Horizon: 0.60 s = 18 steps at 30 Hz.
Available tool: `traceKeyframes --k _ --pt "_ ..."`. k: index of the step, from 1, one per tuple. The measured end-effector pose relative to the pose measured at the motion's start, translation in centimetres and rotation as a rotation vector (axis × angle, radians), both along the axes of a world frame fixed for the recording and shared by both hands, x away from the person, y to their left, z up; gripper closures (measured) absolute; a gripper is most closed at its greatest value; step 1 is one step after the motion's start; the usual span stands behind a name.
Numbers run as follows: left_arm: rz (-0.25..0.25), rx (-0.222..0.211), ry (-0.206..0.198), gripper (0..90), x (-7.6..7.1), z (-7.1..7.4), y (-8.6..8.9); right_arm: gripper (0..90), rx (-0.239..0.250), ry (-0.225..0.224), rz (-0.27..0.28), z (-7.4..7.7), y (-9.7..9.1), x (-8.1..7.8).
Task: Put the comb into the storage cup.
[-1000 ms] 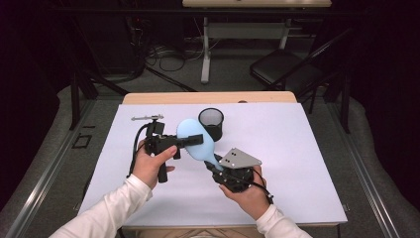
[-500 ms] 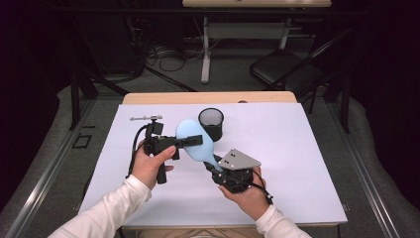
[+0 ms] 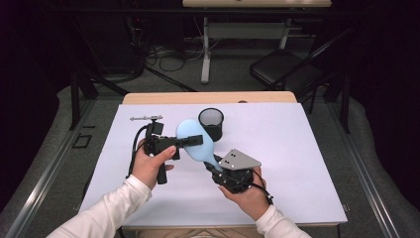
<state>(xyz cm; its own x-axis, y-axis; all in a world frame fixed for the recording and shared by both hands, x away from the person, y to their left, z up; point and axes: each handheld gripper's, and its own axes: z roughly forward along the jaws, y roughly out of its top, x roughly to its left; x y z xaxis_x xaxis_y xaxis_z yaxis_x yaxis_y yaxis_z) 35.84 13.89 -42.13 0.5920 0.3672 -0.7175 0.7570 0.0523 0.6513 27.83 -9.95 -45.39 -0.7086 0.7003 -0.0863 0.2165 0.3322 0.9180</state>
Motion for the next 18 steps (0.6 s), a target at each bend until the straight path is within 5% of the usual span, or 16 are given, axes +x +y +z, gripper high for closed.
traceKeyframes --k 18 --pt "0.008 -0.003 0.035 49.8 0.07 0.18 -0.29 69.5 0.011 0.001 -0.003 0.01 -0.21 0.09"
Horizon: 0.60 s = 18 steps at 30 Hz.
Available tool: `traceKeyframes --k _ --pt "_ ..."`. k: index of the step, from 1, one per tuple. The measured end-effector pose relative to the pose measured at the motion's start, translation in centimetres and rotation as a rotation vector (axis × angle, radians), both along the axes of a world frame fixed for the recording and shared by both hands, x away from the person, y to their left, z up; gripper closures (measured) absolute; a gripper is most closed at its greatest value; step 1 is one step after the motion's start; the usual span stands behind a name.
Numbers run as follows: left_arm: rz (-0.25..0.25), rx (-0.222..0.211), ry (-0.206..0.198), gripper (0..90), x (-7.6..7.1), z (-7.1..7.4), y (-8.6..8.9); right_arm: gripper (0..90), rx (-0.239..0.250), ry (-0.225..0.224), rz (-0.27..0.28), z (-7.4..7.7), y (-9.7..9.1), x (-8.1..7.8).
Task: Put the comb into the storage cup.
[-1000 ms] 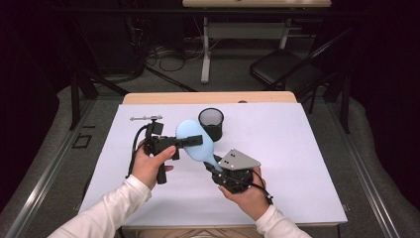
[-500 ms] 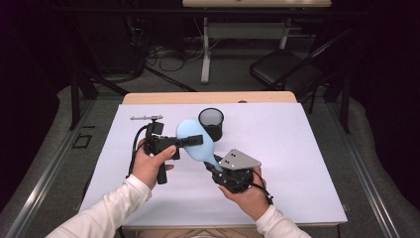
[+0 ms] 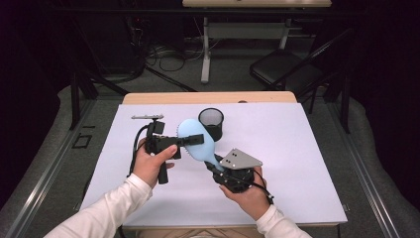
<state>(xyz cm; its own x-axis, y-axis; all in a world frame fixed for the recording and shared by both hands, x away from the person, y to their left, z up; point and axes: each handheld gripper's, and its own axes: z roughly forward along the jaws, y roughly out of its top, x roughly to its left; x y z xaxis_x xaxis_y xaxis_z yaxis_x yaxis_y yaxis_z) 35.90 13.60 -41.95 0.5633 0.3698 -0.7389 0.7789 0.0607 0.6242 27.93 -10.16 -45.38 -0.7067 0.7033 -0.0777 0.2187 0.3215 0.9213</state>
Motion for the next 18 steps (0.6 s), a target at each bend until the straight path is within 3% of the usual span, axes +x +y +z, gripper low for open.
traceKeyframes --k 12,18 --pt "0.012 0.010 0.037 50.1 0.28 -0.07 -0.27 69.4 0.003 0.019 -0.005 -0.23 -0.09 0.32" --pt "0.025 0.016 0.037 50.0 0.31 -0.04 -0.45 69.3 0.010 0.028 -0.006 -0.24 -0.19 0.43"
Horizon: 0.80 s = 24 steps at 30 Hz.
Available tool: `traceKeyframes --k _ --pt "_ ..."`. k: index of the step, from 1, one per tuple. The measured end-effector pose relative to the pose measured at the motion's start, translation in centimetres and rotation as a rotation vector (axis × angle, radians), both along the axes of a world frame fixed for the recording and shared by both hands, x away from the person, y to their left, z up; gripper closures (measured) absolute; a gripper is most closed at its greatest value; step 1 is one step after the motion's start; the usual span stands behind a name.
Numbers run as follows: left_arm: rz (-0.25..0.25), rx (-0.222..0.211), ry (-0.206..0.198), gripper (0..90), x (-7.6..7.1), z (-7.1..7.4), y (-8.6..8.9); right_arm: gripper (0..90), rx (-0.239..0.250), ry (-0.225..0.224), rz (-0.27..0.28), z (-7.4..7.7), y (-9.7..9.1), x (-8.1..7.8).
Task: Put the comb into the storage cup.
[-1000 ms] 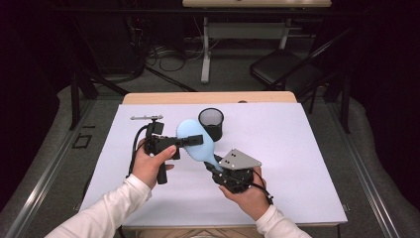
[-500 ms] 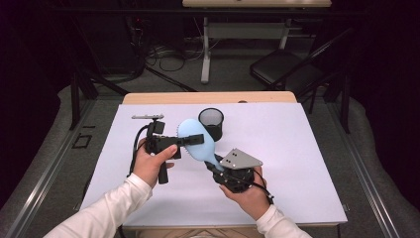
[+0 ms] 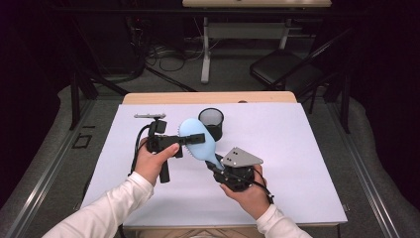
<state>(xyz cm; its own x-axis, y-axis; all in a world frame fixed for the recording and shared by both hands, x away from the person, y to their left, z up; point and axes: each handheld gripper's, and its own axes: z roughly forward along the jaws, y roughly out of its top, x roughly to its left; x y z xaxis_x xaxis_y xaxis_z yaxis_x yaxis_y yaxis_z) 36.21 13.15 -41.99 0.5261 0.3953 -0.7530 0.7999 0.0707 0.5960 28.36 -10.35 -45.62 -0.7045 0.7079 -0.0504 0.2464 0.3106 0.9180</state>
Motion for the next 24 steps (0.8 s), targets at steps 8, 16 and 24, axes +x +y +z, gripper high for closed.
traceKeyframes --k 8,16,24 --pt "0.003 0.022 0.013 50.1 0.11 0.24 -0.21 69.2 0.004 0.003 -0.005 -0.08 -0.07 0.14" --pt "0.005 0.024 0.027 50.2 0.39 0.20 -0.44 69.0 0.009 0.014 -0.009 -0.10 -0.25 0.31" --pt "0.016 0.026 0.018 50.2 0.84 0.38 -0.63 62.7 0.015 0.020 -0.018 -0.19 -0.44 0.56"
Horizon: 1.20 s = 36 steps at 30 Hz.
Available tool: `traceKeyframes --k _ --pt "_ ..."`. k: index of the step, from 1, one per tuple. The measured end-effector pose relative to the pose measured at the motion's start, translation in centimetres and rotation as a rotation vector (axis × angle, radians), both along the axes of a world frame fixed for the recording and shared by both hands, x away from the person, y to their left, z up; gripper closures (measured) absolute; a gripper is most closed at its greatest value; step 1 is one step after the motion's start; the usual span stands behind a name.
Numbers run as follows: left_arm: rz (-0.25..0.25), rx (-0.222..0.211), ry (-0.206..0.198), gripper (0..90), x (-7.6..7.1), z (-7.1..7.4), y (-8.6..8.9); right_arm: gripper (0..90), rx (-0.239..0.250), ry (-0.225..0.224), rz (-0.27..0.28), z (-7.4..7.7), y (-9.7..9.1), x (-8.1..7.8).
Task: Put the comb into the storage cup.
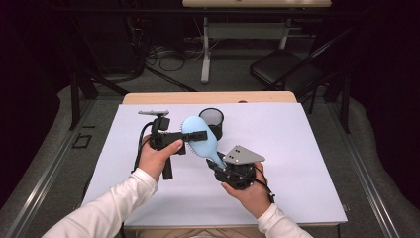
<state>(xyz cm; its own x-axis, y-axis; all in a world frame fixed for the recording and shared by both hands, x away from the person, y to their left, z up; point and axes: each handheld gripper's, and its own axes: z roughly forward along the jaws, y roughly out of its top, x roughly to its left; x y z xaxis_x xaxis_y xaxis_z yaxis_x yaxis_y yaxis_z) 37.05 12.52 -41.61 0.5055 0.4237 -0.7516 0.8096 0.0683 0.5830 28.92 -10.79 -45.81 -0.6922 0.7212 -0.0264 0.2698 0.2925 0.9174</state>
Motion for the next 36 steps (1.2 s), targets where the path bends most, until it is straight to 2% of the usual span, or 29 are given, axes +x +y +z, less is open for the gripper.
traceKeyframes --k 2,10,12,17,22,24,28,36 --pt "0.010 -0.007 0.008 50.3 0.1 0.0 -0.1 60.6 0.006 -0.003 -0.003 0.0 -0.1 0.0" --pt "0.029 0.009 -0.011 50.3 0.7 0.0 0.1 49.1 -0.007 -0.019 -0.021 -0.1 -0.2 0.3" --pt "0.030 0.017 -0.013 50.3 0.8 0.0 0.1 48.4 -0.024 -0.037 -0.032 -0.1 -0.2 0.4" --pt "0.040 0.024 -0.020 50.3 1.0 0.0 0.1 44.7 -0.030 -0.053 -0.019 -0.1 -0.2 0.6" --pt "0.051 0.022 -0.018 50.3 1.1 0.1 0.1 42.7 -0.042 -0.046 -0.013 -0.3 -0.2 0.8" --pt "0.050 0.032 -0.028 50.3 1.2 0.0 0.2 41.5 -0.053 -0.056 -0.020 -0.4 -0.2 0.8" --pt "0.047 0.034 -0.028 50.3 1.3 0.0 0.2 37.2 -0.036 -0.042 -0.021 -0.4 -0.2 0.9" --pt "0.061 0.046 -0.037 50.3 1.7 0.0 0.2 25.9 -0.020 -0.058 -0.029 -0.4 -0.3 1.0"
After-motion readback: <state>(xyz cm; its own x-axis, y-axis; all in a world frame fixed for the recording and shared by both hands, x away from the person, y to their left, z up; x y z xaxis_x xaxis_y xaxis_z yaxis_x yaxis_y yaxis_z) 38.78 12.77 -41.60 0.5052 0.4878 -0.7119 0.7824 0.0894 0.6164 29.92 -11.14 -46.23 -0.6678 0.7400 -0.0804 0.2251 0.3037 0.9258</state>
